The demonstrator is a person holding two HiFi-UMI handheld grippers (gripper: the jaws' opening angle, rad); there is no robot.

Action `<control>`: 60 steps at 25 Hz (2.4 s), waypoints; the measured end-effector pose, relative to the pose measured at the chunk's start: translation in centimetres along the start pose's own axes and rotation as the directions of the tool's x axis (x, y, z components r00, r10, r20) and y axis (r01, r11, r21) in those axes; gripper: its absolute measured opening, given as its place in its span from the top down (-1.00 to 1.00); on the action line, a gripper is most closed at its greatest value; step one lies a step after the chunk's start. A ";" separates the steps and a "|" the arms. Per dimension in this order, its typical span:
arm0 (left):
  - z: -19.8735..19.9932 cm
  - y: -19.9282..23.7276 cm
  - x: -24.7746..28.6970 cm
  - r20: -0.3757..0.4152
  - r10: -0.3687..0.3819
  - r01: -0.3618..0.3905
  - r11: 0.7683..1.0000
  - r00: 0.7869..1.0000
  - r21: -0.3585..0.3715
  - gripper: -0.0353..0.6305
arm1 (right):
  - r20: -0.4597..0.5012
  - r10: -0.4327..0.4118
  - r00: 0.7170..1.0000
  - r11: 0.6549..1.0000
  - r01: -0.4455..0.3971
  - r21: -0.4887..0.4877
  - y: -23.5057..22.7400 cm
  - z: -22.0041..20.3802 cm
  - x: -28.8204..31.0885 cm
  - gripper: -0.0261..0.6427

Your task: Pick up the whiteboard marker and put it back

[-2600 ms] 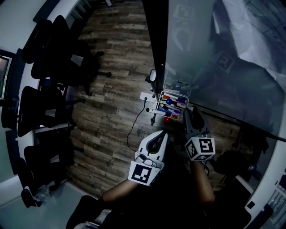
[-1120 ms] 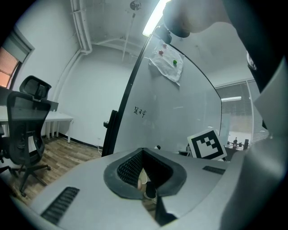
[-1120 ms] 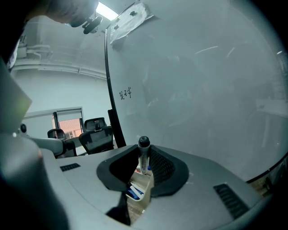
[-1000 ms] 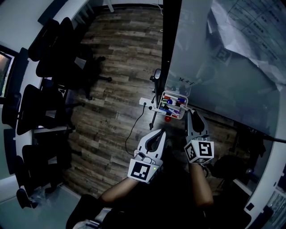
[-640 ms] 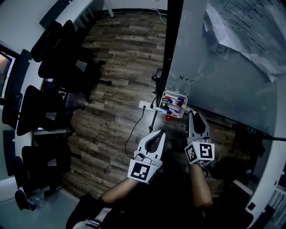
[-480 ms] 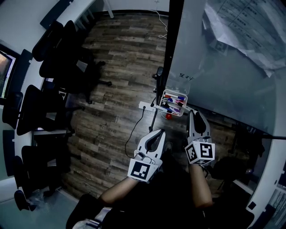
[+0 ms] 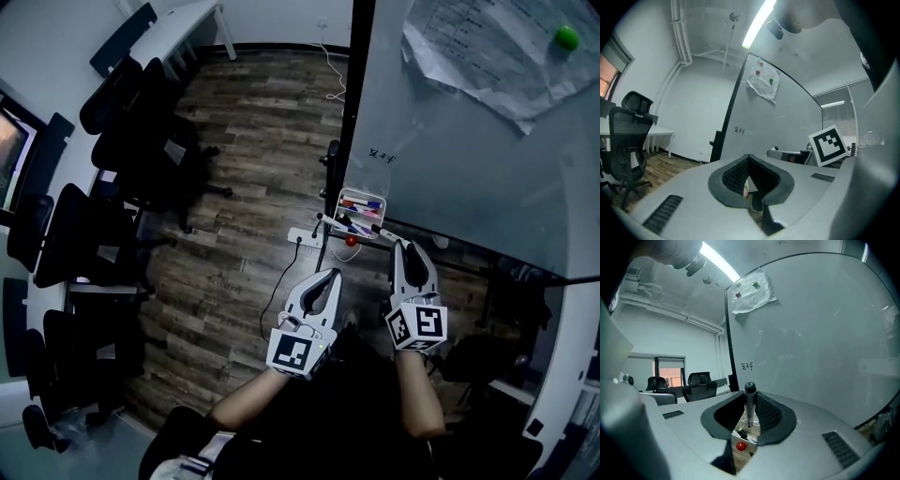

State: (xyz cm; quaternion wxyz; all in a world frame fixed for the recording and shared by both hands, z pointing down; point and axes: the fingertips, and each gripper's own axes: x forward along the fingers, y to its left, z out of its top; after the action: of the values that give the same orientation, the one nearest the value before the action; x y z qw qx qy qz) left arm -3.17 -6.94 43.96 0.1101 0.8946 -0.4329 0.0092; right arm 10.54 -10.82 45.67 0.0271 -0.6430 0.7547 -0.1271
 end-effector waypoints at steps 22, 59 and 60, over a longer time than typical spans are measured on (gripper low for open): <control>1.5 -3.1 -2.5 0.054 -0.062 0.059 0.996 0.997 0.070 0.87 | 0.062 0.008 0.998 0.999 -0.006 -0.035 2.8 1.8 -8.0 0.68; 2.3 -2.3 -5.3 0.069 -0.112 0.109 0.993 0.991 0.040 0.87 | 0.073 -0.049 0.996 0.998 0.052 -0.043 5.4 1.2 -10.0 0.68; 2.2 -2.3 -5.2 0.069 -0.117 0.114 0.993 0.991 0.042 0.87 | 0.072 -0.053 0.996 0.998 0.056 -0.039 5.3 1.2 -9.9 0.68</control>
State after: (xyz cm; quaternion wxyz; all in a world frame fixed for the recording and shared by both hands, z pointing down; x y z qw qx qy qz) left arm -4.76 -2.00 40.81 0.0778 0.9199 -0.3838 -0.0211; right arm 7.35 -0.59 42.06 0.0373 -0.6678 0.7380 -0.0895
